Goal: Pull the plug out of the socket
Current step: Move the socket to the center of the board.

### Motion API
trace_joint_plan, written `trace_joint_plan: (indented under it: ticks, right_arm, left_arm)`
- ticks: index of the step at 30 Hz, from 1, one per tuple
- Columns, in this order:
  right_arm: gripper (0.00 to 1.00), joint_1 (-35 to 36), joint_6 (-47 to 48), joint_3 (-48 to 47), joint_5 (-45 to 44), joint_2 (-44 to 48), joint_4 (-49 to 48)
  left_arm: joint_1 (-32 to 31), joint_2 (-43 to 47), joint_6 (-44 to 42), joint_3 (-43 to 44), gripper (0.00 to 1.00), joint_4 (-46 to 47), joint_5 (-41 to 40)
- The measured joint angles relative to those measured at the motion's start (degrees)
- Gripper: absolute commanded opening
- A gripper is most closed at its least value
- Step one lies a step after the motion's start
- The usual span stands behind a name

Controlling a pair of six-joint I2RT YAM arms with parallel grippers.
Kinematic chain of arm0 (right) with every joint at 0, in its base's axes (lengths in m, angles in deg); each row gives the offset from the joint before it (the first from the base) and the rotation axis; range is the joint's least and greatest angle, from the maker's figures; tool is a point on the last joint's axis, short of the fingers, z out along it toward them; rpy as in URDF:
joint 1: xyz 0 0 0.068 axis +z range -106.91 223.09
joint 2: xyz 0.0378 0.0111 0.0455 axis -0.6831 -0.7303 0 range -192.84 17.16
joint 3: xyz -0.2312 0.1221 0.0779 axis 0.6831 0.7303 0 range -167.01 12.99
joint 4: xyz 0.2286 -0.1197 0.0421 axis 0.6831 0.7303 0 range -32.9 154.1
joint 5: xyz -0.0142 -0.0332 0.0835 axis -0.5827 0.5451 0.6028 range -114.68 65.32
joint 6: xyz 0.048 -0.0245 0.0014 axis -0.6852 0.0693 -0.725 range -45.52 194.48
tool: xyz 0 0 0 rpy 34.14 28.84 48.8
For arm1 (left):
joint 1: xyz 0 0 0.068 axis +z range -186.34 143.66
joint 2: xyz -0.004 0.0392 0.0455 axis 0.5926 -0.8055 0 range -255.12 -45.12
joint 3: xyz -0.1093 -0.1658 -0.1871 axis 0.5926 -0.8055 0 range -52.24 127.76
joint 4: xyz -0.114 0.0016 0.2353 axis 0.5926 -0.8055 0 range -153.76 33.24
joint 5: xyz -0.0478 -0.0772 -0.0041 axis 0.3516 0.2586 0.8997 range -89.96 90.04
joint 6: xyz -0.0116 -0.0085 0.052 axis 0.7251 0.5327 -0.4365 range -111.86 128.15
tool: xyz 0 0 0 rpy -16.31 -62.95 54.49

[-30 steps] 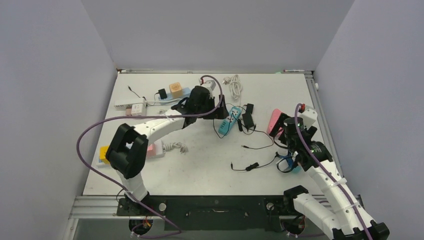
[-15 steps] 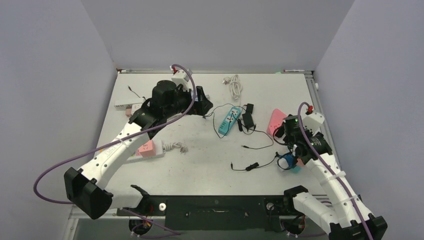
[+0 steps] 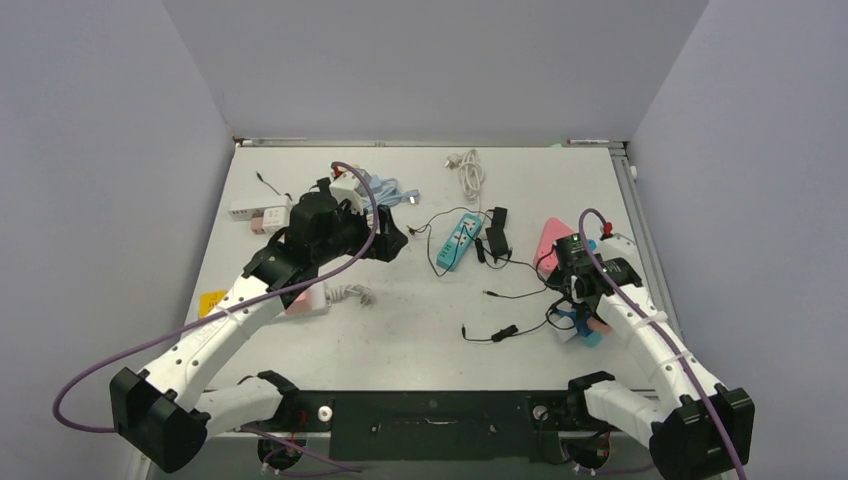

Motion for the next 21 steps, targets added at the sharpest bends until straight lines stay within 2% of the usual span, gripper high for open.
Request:
trace_joint_plan:
  ticks: [10, 16, 21]
  right_arm:
    - [0.96, 0.0, -0.68, 1.42, 0.33, -5.27, -1.11]
    - [0.98, 0.07, 1.25, 1.57, 1.22, -5.14, -1.75]
    - [0.96, 1.2, 2.6, 3.19, 2.23, -2.58, -3.26]
  left_arm:
    - [-0.09, 5.62, -1.18, -0.37, 0.96, 0.59, -0.98]
    - [-0.15, 5.64, -1.36, -0.76, 0.96, 0.63, -1.51]
    - [-0.15, 5.62, -1.38, -1.05, 0.96, 0.63, -1.73]
